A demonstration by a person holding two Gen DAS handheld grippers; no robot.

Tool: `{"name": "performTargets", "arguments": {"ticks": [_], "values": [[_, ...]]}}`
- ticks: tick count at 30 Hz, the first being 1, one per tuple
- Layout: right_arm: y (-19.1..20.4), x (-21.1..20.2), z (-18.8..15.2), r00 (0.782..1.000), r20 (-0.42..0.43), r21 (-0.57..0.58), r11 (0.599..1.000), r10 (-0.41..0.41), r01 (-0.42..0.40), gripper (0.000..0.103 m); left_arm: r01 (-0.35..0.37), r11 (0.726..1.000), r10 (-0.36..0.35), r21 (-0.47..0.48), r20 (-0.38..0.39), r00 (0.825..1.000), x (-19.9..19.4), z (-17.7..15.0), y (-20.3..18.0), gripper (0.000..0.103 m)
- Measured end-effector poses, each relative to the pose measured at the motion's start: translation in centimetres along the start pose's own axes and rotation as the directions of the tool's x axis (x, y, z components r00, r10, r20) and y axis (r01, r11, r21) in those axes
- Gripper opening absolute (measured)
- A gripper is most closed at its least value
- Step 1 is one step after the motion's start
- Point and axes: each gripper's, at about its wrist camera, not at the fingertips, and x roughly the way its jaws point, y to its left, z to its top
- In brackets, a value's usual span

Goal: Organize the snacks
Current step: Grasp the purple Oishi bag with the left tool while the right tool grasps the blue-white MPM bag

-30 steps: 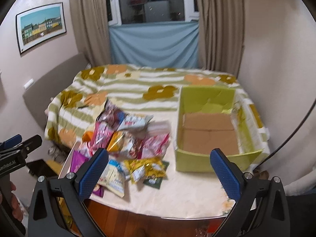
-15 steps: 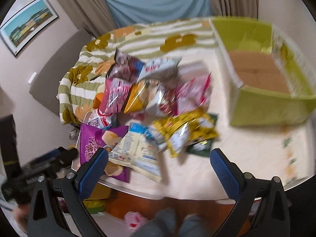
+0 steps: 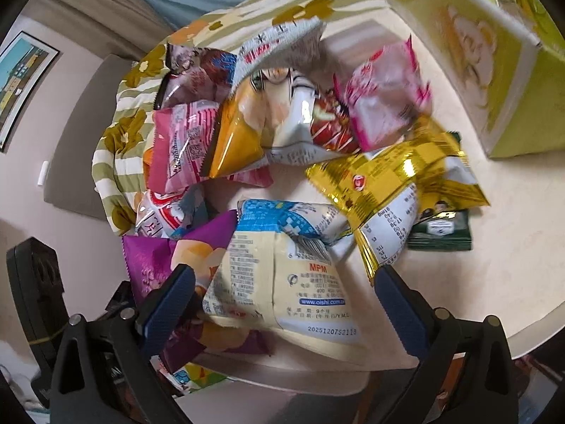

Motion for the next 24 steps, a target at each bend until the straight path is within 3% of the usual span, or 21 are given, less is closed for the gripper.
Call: {"name": "performTargets", "arguments": {"ticks": [6, 13, 18, 24], "values": [[-0.6, 1.3, 0.1, 0.999, -0.033, 0.038, 0.999, 0.005, -0.004, 0.089, 0.007, 1.0, -0.007, 0.014, 0.001, 1.0, -0.3, -0.4, 0.3, 0.071], [-0.9, 2.7, 0.1, 0.998, -0.056, 0.04, 0.999, 0.011, -0.009, 0.089, -0.011, 0.998, 0.01, 0.054, 0.022, 1.0, -1.5, -0.8, 0.4, 0.063], [-0.5, 3.2, 0.2, 0.997, -0.071, 0.014, 1.0, 0.016, -0.015, 0.067, -0.027, 0.997, 0.025, 0.067, 0.042, 0.999, -2.3, -1.3, 0.3, 0.061], [0.7, 1.8, -0.4, 0.999, -0.035, -0.044, 0.999, -0.014, 0.012, 0.059, -0.031, 0.997, 0.026, 0.072, 0.067, 0.997, -3.9, -1.8, 0.3, 0.061]]}}
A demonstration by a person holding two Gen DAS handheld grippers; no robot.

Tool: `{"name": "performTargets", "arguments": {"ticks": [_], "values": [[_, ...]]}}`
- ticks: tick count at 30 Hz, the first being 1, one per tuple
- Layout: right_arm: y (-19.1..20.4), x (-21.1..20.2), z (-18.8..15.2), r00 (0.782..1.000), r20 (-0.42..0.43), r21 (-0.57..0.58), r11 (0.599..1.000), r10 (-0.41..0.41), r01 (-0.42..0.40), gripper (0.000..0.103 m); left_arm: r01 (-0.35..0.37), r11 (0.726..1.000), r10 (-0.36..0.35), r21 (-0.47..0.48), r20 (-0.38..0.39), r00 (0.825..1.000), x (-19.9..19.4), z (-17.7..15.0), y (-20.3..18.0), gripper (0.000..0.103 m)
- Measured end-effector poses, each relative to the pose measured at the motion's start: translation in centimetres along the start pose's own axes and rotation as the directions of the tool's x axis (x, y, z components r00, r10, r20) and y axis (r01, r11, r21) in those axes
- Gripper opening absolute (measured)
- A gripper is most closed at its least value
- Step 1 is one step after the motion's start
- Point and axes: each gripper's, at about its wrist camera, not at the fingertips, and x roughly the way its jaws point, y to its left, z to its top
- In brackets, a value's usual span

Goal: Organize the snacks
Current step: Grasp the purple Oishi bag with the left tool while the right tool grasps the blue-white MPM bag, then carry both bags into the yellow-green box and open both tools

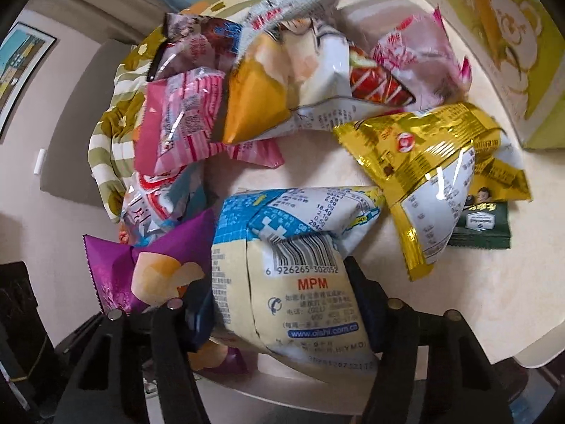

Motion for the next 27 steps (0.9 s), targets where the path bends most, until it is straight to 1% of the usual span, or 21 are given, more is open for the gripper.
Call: {"name": "performTargets", "arguments": {"ticks": [7, 9, 14, 20, 23, 27], "values": [[1.8, -2.5, 0.1, 0.999, 0.048, -0.05, 0.998, -0.021, 0.023, 0.059, 0.015, 1.0, -0.015, 0.012, 0.046, 0.999, -3.1, 0.0, -0.1, 0.061], [2.2, -3.5, 0.2, 0.998, 0.065, -0.06, 0.998, -0.02, 0.024, 0.059, 0.019, 1.0, -0.021, 0.024, 0.069, 0.997, -4.2, 0.2, -0.3, 0.061], [2.9, -6.4, 0.1, 0.991, 0.134, -0.067, 0.997, -0.017, 0.026, 0.059, 0.052, 0.997, -0.058, 0.056, 0.121, 0.991, -6.7, 1.4, -1.0, 0.061], [3.3, -10.4, 1.0, 0.971, 0.236, -0.055, 0.997, -0.032, 0.046, 0.059, 0.066, 0.991, -0.087, 0.115, 0.184, 0.979, -8.5, 4.3, -3.7, 0.061], [3.0, -12.6, 2.4, 0.957, 0.285, -0.053, 0.996, -0.049, 0.067, 0.059, 0.066, 0.989, -0.094, 0.136, 0.214, 0.972, -9.3, 6.4, -5.6, 0.061], [1.3, -15.7, 4.7, 0.936, 0.345, -0.059, 0.994, -0.064, 0.089, 0.059, 0.044, 0.983, -0.091, 0.177, 0.265, 0.96, -9.8, 9.8, -9.5, 0.061]]}}
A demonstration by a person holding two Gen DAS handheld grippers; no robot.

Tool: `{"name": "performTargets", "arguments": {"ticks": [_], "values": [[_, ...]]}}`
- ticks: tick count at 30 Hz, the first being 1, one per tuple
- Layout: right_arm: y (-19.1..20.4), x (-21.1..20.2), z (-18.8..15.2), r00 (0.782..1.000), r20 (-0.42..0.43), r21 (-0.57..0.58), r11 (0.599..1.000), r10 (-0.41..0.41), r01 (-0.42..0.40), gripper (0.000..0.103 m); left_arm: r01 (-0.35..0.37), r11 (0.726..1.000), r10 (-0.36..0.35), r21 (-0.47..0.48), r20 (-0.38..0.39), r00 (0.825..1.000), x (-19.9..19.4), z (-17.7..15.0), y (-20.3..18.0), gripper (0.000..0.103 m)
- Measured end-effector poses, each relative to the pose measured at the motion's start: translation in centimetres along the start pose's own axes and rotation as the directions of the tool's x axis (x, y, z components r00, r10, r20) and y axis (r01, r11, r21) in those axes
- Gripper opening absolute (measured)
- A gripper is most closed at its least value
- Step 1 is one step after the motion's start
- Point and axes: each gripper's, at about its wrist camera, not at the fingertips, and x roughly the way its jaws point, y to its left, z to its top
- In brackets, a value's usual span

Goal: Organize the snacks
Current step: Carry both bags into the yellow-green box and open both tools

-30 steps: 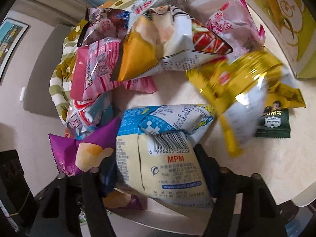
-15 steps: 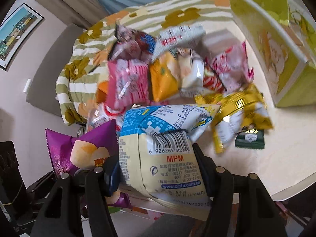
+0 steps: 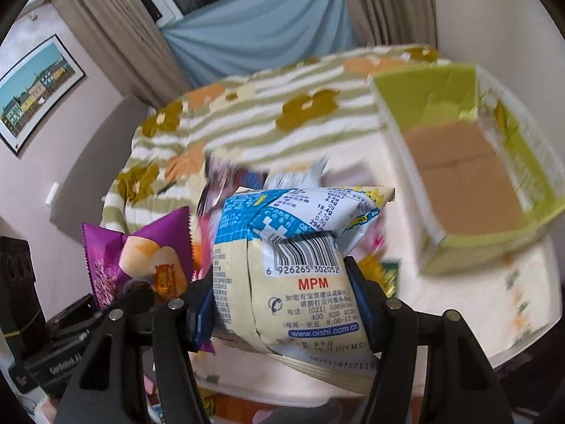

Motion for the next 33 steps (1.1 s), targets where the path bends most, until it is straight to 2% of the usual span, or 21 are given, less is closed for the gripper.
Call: {"name": "performTargets", "arguments": {"ticks": [4, 9, 17, 23, 26, 28, 30, 33], "values": [[-3.6, -1.3, 3.0, 0.999, 0.041, -0.033, 0.999, -0.031, 0.032, 0.059, 0.001, 1.0, -0.002, 0.017, 0.033, 0.999, 1.9, 3.5, -3.9, 0.061], [-8.7, -2.4, 7.0, 0.997, 0.059, -0.062, 0.997, -0.04, 0.044, 0.059, 0.032, 0.999, -0.032, -0.006, 0.028, 0.999, 6.3, 7.5, -9.8, 0.061], [-17.6, -2.3, 13.0, 0.996, 0.06, -0.09, 0.994, -0.062, 0.067, 0.059, 0.076, 0.997, -0.077, -0.013, -0.032, 0.997, 16.0, 13.0, -19.3, 0.061], [-22.0, -0.6, 15.6, 0.998, 0.009, -0.089, 0.994, -0.06, 0.06, 0.059, 0.053, 0.998, -0.055, -0.018, -0.11, 0.992, 24.1, 15.4, -22.0, 0.061], [-23.7, 0.6, 16.3, 0.998, -0.02, -0.073, 0.996, -0.062, 0.06, 0.059, 0.058, 0.998, -0.06, -0.018, -0.141, 0.988, 26.9, 15.8, -22.0, 0.062], [-24.6, 1.2, 16.5, 0.997, -0.036, -0.055, 0.997, -0.061, 0.059, 0.059, 0.046, 0.999, -0.046, -0.006, -0.157, 0.986, 28.9, 16.2, -22.6, 0.071], [-25.3, 1.8, 16.6, 0.997, -0.048, -0.042, 0.997, -0.069, 0.067, 0.059, 0.025, 1.0, -0.024, 0.009, -0.162, 0.987, 30.0, 16.2, -22.7, 0.1], [-25.9, 2.2, 16.4, 0.994, -0.056, -0.03, 0.996, -0.091, 0.089, 0.059, 0.0, 1.0, 0.004, 0.028, -0.161, 0.987, 30.6, 16.0, -22.4, 0.102]]}}
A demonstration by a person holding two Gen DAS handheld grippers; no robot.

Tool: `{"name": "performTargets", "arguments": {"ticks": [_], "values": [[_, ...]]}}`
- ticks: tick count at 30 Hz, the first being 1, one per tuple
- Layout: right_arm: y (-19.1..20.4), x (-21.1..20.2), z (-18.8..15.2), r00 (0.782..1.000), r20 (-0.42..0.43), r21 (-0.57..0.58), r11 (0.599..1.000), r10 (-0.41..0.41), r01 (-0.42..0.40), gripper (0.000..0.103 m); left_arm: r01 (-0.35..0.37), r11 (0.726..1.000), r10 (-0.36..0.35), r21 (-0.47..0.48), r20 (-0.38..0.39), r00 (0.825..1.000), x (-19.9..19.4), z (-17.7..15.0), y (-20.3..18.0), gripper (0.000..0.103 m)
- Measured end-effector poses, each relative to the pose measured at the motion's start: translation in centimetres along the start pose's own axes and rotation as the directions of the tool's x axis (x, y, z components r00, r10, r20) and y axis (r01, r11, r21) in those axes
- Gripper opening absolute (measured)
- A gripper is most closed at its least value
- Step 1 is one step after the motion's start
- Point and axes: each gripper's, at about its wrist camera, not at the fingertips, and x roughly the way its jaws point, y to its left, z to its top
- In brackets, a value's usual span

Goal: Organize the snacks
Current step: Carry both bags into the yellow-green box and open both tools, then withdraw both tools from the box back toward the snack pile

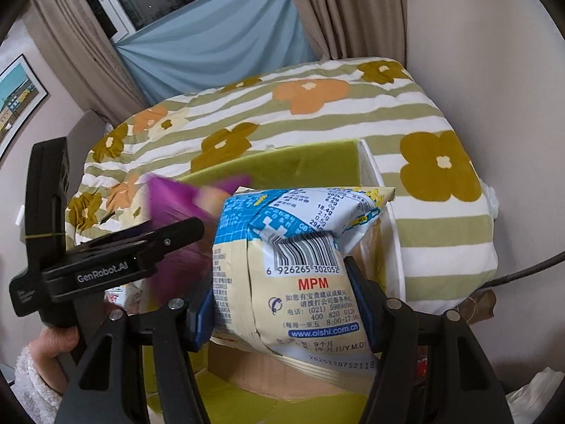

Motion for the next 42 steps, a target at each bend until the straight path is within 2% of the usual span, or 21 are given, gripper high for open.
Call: {"name": "performTargets", "arguments": {"ticks": [3, 10, 20, 22, 26, 33, 37, 42], "values": [[-0.4, 0.3, -0.3, 1.0, -0.005, 0.022, 1.0, -0.003, 0.003, 0.059, -0.026, 1.0, 0.026, 0.007, -0.015, 1.0, -0.1, -0.5, 0.7, 0.102], [-0.5, 0.8, -0.8, 1.0, -0.002, 0.056, 0.998, 0.001, -0.001, 0.06, -0.071, 0.997, 0.07, 0.015, 0.029, 0.997, -3.1, -2.3, 1.9, 0.102], [0.8, 2.8, 2.1, 1.0, 0.004, 0.001, 1.0, 0.001, -0.001, 0.061, -0.146, 0.988, 0.141, 0.041, 0.104, 0.985, -7.2, -3.5, 2.1, 0.102], [0.9, 3.6, 2.7, 1.0, 0.001, -0.01, 1.0, 0.008, -0.008, 0.064, -0.163, 0.986, 0.158, 0.038, 0.113, 0.981, -7.5, -3.5, 2.3, 0.102], [0.9, 5.1, 3.2, 1.0, 0.004, -0.041, 0.999, -0.009, 0.009, 0.098, -0.181, 0.983, 0.177, 0.029, 0.113, 0.978, -7.6, -3.9, 2.7, 0.102], [0.5, 4.2, 1.4, 1.0, -0.014, -0.058, 0.998, -0.005, 0.004, 0.099, -0.219, 0.976, 0.216, 0.008, 0.121, 0.969, -7.9, -4.8, 2.6, 0.102], [0.4, 2.7, 0.8, 1.0, 0.012, -0.061, 0.998, 0.012, -0.011, 0.099, -0.236, 0.972, 0.232, 0.016, 0.141, 0.963, -8.9, -5.0, 1.8, 0.102], [0.6, -0.2, 0.8, 0.998, 0.06, -0.075, 0.997, 0.03, -0.026, 0.099, -0.267, 0.964, 0.259, 0.011, 0.203, 0.944, -11.4, -5.4, 0.6, 0.102]]}}
